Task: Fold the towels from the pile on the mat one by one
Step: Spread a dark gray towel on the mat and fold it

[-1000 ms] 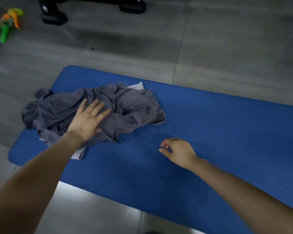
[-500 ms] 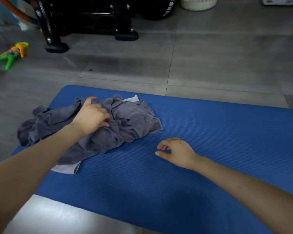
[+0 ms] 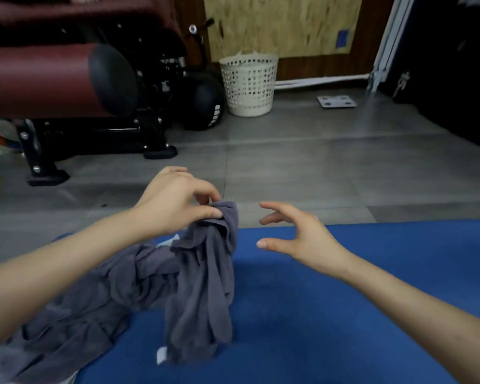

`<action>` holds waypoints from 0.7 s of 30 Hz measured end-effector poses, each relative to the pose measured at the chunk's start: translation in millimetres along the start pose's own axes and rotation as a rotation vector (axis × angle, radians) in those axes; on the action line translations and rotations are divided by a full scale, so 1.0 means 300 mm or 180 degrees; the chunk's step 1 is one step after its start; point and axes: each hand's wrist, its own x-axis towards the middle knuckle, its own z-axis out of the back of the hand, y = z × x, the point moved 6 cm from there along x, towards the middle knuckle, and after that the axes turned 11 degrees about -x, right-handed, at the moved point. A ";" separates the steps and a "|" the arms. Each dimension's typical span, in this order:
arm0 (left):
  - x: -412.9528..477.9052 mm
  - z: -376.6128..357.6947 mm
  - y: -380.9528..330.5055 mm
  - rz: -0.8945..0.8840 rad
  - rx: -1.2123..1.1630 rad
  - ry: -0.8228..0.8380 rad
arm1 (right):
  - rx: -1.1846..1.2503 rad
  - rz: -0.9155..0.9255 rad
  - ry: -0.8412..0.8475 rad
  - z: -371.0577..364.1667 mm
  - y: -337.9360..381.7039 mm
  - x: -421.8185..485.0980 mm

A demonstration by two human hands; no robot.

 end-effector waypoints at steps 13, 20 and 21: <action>0.469 -0.091 -0.719 0.0008 -0.0887 -0.0240 | 0.0633 0.0113 -0.1254 0.700 -0.291 -0.289; 0.603 -0.491 -0.751 0.0723 -0.0949 0.0155 | -0.0608 -0.0639 -0.1137 0.794 -0.661 -0.361; 0.600 -0.589 -0.733 0.0884 -0.0981 0.0296 | -0.0916 -0.0854 -0.1015 0.759 -0.743 -0.369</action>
